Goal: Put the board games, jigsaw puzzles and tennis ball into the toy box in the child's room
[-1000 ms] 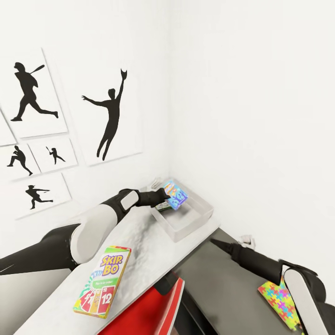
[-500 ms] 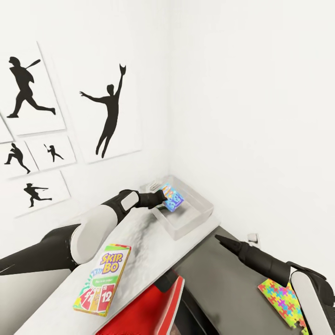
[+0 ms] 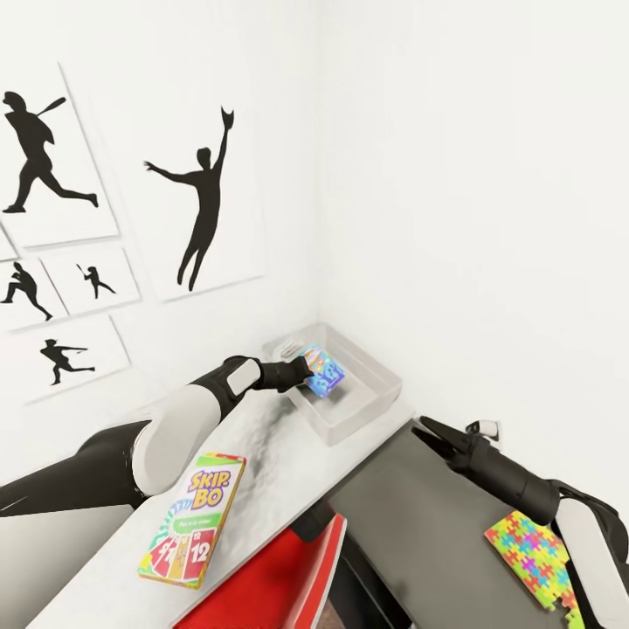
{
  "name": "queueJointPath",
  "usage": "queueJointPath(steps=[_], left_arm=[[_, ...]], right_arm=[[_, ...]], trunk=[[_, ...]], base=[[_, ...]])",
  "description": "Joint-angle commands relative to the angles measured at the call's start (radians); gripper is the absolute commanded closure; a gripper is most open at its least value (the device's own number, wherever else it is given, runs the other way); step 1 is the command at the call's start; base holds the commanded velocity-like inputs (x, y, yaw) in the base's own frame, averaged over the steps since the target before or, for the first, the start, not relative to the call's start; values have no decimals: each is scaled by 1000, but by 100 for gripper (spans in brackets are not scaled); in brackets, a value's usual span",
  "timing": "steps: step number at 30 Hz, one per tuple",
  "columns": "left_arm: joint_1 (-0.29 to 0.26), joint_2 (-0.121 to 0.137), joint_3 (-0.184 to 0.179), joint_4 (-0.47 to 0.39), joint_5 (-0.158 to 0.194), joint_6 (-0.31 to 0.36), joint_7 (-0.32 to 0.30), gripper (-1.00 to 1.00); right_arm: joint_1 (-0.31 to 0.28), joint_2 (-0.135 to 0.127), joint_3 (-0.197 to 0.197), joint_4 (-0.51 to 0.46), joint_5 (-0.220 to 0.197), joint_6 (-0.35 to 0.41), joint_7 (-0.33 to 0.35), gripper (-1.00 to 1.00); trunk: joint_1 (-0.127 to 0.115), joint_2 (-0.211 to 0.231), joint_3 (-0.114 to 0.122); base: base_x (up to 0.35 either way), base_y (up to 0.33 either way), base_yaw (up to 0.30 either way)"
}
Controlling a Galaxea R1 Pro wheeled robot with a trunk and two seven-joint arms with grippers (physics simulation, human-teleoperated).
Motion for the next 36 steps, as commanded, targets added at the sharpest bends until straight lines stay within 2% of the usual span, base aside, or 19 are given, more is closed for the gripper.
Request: queueJointPath(steps=[1,6,9,24,30,33,35,36], left_arm=[[-1,0,-1,-2,18,8,2,100],[-1,0,0,-8,68,11,1,100],[-1,0,-1,-11,81,12,-4,100],[-1,0,0,-20,86,18,-13,100],[-1,0,0,-27,86,53,-17,100],[-1,0,-1,-51,86,94,-28,100],[-1,0,-1,-64,86,121,-34,100],[-1,0,-1,-70,86,136,-38,100]], right_arm=[[-1,1,-5,0,1,4,7,-100],[-2,0,-11,0,-1,5,11,-100],[4,0,-11,0,-2,4,13,-100],[10,10,-2,0,-2,-3,20,-100],[10,11,0,0,-2,-2,20,-100],[10,12,4,0,-2,0,15,-100],[10,14,22,0,-1,-4,11,-100],[10,15,50,0,0,-7,6,-100]], trunk=[[1,-2,-4],[1,-2,-12],[1,-2,-16],[1,-2,-39],[1,-2,-48],[1,-2,-51],[1,-2,-52],[1,-2,-53]], base=[[0,0,4],[0,0,1],[0,0,0],[0,0,0],[0,0,0],[0,0,0],[0,0,0],[0,0,0]])
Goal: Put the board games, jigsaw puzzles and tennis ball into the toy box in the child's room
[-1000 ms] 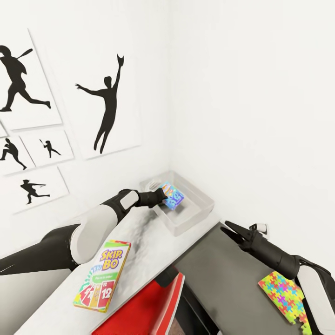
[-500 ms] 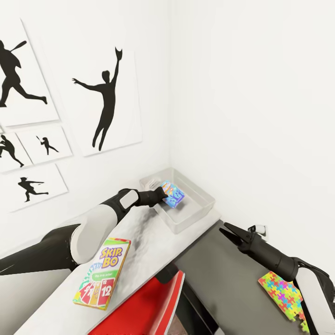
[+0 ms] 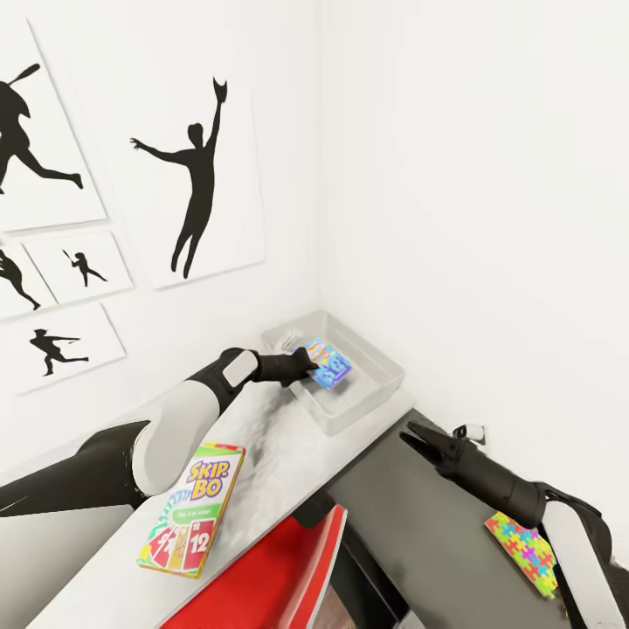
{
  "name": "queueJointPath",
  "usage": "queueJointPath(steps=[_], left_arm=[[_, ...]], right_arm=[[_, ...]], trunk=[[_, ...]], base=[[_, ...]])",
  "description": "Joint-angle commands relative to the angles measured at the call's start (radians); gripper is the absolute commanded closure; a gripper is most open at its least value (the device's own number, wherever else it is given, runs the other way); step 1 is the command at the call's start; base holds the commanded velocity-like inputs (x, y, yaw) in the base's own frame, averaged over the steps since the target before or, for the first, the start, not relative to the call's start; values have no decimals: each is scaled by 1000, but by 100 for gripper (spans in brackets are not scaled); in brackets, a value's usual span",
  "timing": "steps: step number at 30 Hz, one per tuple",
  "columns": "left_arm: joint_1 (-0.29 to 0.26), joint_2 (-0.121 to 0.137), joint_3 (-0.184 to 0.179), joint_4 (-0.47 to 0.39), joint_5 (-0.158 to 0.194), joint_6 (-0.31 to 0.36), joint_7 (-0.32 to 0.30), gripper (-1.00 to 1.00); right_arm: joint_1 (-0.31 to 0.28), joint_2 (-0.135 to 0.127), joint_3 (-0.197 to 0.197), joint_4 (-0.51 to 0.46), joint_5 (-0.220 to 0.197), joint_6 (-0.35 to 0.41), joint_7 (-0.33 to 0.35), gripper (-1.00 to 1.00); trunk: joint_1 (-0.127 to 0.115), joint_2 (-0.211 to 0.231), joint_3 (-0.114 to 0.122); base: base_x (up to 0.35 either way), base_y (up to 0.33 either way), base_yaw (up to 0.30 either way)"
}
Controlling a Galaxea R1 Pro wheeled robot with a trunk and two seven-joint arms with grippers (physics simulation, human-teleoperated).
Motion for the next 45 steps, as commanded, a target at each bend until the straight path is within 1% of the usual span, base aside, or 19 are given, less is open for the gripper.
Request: queueJointPath(steps=[1,2,3,5,8,9,11,12,14,15,17,19,21,23,26,28,32,38,45], left_arm=[[-1,0,3,-5,3,18,-1,100],[-1,0,2,-7,4,25,-2,100],[-1,0,3,-9,4,28,-3,100],[-1,0,3,-24,8,37,-6,100],[-1,0,3,-54,22,70,-9,100],[-1,0,3,-57,24,75,-9,100],[-1,0,3,-67,30,89,-10,100],[-1,0,3,-69,31,93,-10,100],[-1,0,3,-72,33,97,-10,100],[-1,0,2,-72,33,97,-10,100],[-1,0,3,-73,34,98,-10,100],[-1,0,3,-74,35,99,-10,100],[-1,0,3,-74,35,98,-10,100],[0,0,3,-74,35,97,-11,100],[-1,0,3,-73,35,96,-11,100],[-1,0,3,-71,35,95,-11,100],[0,0,3,-70,35,94,-10,100],[-1,0,3,-69,35,92,-10,100],[0,0,3,-69,35,95,-9,100]], right_arm=[[-1,2,37,0,5,2,-8,-100],[-3,4,75,0,8,0,-36,-100],[-4,7,93,-1,9,-1,-57,-100],[-16,33,139,-1,10,-1,-172,-100],[-33,97,169,-2,10,6,-320,-100],[-37,105,171,-2,10,8,-337,-100],[-81,125,181,-1,11,23,-399,-100],[-109,129,197,-1,12,34,-437,-100],[-153,125,268,-1,14,49,-543,-100],[-160,124,290,-1,14,51,-574,-100],[-185,122,364,-1,15,52,-691,-100],[-204,122,412,-2,13,52,-765,-100],[-208,119,432,-2,9,52,-790,-100],[-210,112,429,-2,0,52,-801,-100],[-212,79,363,-2,-46,52,-749,-100],[-212,67,336,-2,-68,52,-694,-100],[-213,59,320,-2,-81,52,-650,-100],[-211,59,291,-2,-85,52,-638,-100],[-211,59,292,-2,-87,52,-637,-100]], trunk=[[1,-2,-2],[1,-2,-2],[1,-2,-2],[1,-2,-3],[1,-2,-3],[1,-2,-3],[1,-2,-3],[1,-2,-3],[1,-2,-3],[1,-2,-3],[1,-2,-3],[1,-2,-3],[1,-2,-3],[1,-2,-3],[1,-2,-3],[1,-2,-3],[1,-2,-3],[1,-2,-3],[1,-2,-8]], base=[[0,0,0],[0,0,0],[0,0,0],[0,0,0],[0,0,0],[0,0,0],[0,0,0],[0,0,0],[0,0,0],[0,0,0],[0,0,0],[0,0,0],[0,0,0],[0,0,0],[0,0,0],[0,0,0],[0,0,0],[0,0,0],[0,0,0]])
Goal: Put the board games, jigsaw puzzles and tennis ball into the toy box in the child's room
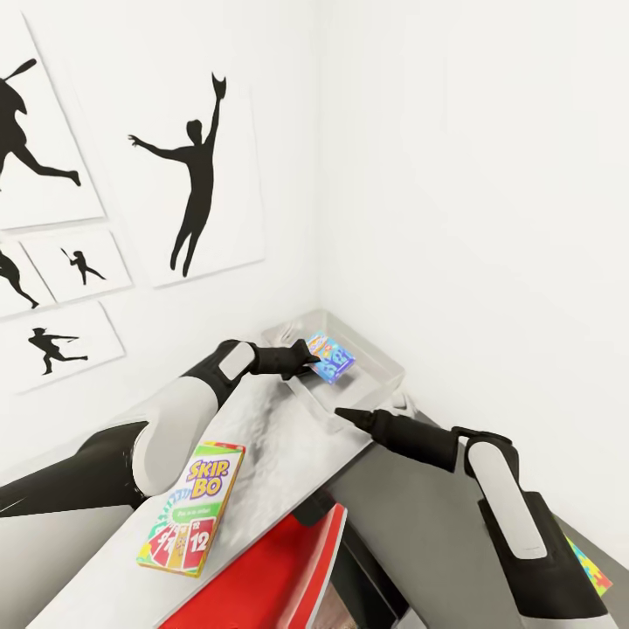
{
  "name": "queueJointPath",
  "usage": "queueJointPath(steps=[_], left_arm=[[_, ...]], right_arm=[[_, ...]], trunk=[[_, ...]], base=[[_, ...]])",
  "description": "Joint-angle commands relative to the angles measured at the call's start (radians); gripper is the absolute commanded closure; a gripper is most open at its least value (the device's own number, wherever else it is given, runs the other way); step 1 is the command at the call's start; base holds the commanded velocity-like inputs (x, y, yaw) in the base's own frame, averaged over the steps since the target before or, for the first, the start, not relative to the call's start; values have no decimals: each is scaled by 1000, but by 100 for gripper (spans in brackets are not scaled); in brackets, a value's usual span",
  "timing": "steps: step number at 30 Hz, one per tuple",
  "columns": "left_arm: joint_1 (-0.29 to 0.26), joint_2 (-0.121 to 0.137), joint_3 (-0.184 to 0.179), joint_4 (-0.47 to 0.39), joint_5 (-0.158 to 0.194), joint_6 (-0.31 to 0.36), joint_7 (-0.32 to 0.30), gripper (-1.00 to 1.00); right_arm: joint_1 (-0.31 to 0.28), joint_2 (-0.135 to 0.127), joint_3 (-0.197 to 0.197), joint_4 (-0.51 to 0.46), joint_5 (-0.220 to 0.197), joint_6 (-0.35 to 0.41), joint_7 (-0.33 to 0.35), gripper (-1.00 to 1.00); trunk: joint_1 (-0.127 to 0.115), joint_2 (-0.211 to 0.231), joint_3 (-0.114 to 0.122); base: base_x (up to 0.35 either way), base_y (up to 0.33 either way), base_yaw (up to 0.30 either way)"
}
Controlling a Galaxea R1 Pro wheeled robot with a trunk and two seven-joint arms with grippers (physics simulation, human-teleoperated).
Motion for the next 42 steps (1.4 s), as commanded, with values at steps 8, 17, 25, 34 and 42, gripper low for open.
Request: queueJointPath(steps=[8,17,25,34,42], left_arm=[[-1,0,8,-4,-4,14,-1,100],[-1,0,8,-74,91,57,0,100],[0,0,7,-133,112,100,5,100],[0,0,5,-133,114,114,8,100],[1,0,3,-127,114,131,8,100]], right_arm=[[-1,0,0,0,10,2,9,-100],[-1,0,3,0,10,2,9,-100],[-1,2,4,0,10,2,10,-100],[-1,3,5,0,10,2,10,-100],[-1,2,8,0,9,2,10,-100]], trunk=[[1,-2,-15],[1,-2,-29],[1,-2,-42],[1,-2,-57],[1,-2,-70]], base=[[0,0,0],[0,0,0],[0,0,0],[0,0,0],[0,0,0]])
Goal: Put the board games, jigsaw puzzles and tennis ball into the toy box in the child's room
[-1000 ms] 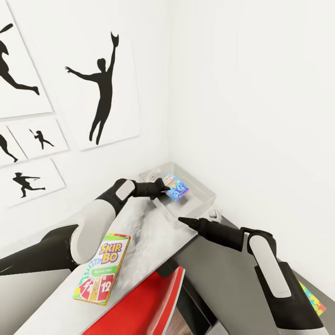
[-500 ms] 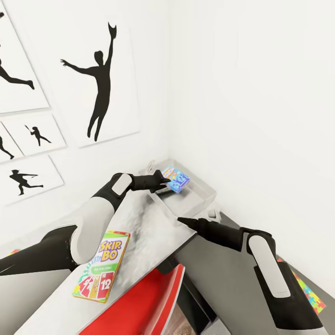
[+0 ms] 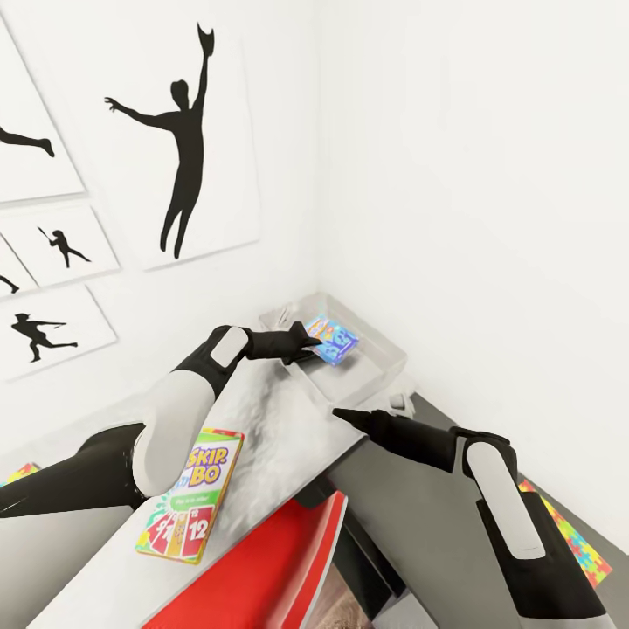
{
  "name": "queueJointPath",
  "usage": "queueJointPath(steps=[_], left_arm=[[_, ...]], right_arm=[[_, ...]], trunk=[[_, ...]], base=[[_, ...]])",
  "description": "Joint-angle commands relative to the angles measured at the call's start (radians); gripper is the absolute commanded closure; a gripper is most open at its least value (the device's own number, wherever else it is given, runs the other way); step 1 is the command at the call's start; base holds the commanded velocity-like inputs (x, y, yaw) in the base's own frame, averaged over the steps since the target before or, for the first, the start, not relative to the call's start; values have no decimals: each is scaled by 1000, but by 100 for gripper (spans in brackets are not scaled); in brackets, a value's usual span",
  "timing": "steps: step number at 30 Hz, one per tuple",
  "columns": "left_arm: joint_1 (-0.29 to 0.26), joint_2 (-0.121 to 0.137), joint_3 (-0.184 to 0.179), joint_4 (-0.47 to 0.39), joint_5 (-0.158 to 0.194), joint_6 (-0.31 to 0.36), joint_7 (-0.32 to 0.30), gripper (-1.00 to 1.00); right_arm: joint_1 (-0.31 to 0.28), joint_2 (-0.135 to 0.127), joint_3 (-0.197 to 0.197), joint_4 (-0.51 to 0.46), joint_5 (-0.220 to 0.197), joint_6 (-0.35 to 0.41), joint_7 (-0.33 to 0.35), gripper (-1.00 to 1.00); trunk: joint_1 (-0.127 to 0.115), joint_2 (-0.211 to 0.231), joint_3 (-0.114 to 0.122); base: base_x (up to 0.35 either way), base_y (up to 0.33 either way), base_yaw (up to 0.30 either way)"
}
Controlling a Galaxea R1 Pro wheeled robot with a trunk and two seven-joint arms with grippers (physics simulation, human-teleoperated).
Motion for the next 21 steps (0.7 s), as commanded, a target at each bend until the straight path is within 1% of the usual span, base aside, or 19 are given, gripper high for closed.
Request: queueJointPath(steps=[1,7,16,21], left_arm=[[-1,-1,8,0,-4,6,-2,100],[-1,-1,7,1,-3,10,-1,100],[-1,-1,6,1,-3,37,-4,100],[-1,-1,6,1,-3,67,-8,100]], right_arm=[[-1,-1,0,0,10,2,10,-100],[-1,-1,-1,0,10,2,10,-100],[-1,-1,0,1,10,2,10,-100],[-1,-1,-1,1,10,2,10,-100]], trunk=[[1,-2,-4],[1,-2,-13],[1,-2,-28],[1,-2,-36]], base=[[0,0,0],[0,0,0],[0,0,0],[0,0,0]])
